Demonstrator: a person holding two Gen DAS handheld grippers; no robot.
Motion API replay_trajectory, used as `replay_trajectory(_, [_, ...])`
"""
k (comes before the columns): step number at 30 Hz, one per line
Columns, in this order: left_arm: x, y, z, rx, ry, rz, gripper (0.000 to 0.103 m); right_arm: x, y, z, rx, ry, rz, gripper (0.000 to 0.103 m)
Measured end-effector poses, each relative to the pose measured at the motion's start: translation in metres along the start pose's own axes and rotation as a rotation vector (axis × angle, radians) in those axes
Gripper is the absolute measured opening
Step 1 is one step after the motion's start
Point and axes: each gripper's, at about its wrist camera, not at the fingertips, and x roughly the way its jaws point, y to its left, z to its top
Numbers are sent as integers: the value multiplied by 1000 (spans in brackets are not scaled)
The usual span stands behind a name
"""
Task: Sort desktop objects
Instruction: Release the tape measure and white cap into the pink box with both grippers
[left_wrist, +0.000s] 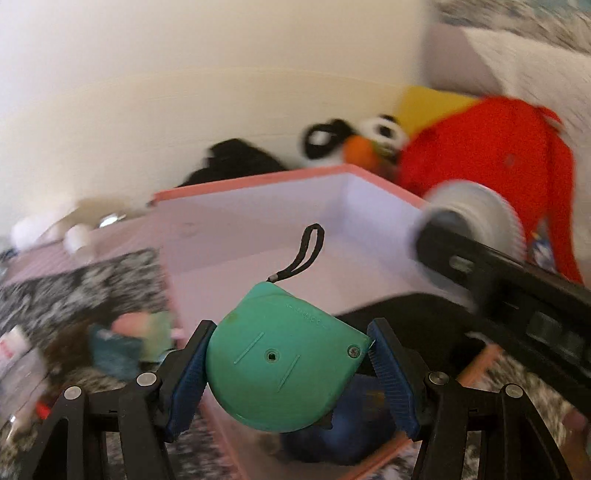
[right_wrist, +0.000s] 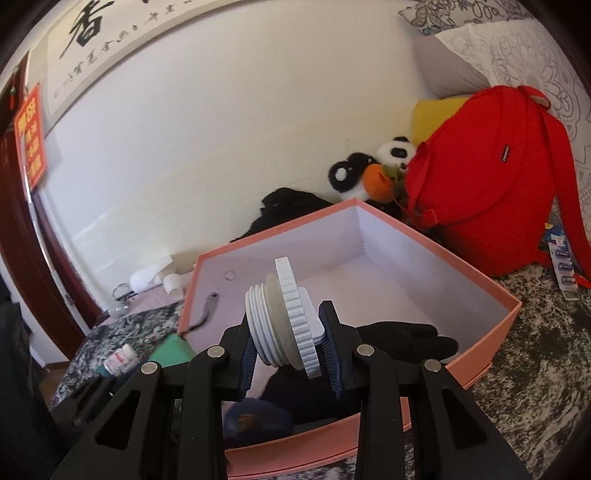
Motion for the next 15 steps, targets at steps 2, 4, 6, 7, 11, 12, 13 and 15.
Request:
replay_trajectory(2, [5,-7,-3,11,10,-6,70,4,-3,0,2,11,-10,34])
replay_trajectory(4, [12,-7,-5,-7,28,-6,70,8,-5,0,3,22,-19,35])
replay_trajectory(6, [14,-6,-6,-9,29,12,70,11,-5,-1,-1,32,-28,35])
replay_trajectory(7, [14,-5,-6,-10,27,15,70,12,-3,-2,-6,32,-33,35])
replay_trajectory(11, [14,-4,-7,-12,23,16,70,14,-1,-3,-19,32,-45,36])
replay_trajectory(12, [15,-4,-8,-12,21,16,71,14,-1,-3,-19,33,-48,36])
replay_trajectory(13, [16,-4,-8,-13,20,16,71,15,-1,-3,-20,32,-56,36])
replay_trajectory(15, [16,-5,-8,-8,17,11,76,15,-1,-3,-22,35,-75,56])
